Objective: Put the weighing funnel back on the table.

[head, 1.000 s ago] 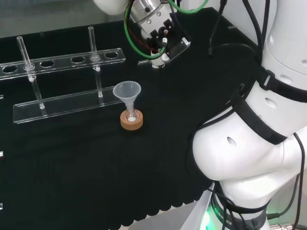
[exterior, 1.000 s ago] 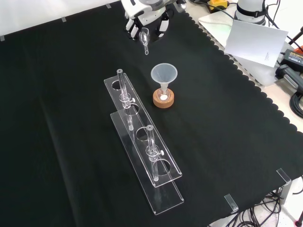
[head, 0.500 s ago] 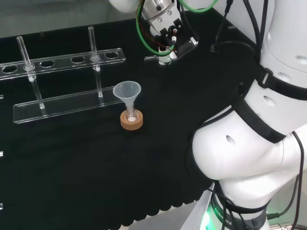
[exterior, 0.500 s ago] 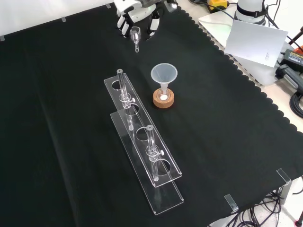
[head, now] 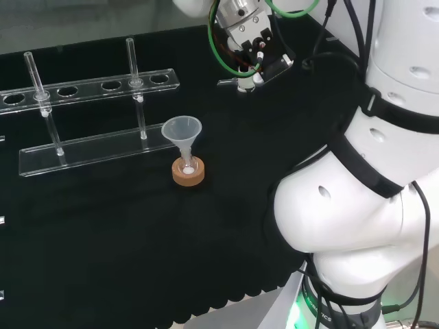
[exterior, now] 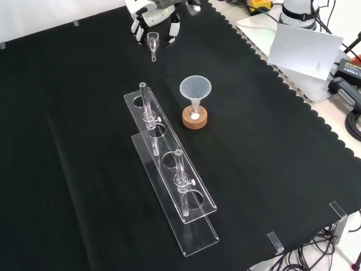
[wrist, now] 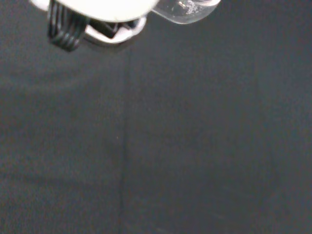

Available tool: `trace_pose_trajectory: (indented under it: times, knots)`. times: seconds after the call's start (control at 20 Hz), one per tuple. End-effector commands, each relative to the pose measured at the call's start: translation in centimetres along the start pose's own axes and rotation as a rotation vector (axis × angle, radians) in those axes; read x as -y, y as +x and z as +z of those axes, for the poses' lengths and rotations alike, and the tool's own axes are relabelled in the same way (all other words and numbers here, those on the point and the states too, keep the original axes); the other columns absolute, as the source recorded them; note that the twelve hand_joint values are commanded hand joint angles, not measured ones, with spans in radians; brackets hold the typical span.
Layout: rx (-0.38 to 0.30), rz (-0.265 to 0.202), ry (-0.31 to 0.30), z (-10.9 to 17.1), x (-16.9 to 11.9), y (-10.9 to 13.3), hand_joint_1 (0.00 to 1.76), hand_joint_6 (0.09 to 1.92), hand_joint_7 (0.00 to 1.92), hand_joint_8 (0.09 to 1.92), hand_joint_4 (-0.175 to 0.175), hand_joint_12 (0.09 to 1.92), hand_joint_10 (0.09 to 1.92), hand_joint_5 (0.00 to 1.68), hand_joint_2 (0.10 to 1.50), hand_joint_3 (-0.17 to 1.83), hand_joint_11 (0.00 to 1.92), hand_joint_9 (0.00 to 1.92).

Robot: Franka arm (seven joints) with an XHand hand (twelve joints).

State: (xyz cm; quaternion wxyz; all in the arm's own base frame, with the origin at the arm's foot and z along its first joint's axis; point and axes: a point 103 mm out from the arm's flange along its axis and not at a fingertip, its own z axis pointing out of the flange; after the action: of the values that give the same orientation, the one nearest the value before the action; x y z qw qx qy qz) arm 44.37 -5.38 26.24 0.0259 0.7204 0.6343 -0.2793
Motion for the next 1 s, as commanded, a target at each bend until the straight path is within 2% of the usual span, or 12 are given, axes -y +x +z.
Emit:
trace_pose_trajectory:
  times: [0.05,0.45,1.0]
  knots:
    - [-0.044,-0.056,0.005,2.1,-5.2,-0.1,1.11,0.61,0.82,0.69,0.175,0.86,0.09,1.29,0.68,0.60,1.05,1.27]
    - [-0.055,-0.086,0.031,3.6,-8.4,1.0,1.11,0.62,0.82,0.69,0.175,0.86,0.09,1.29,0.68,0.60,1.05,1.27]
    - [-0.068,-0.110,0.063,6.4,-11.4,2.8,1.11,0.62,0.81,0.69,0.175,0.86,0.09,1.29,0.68,0.59,1.04,1.27]
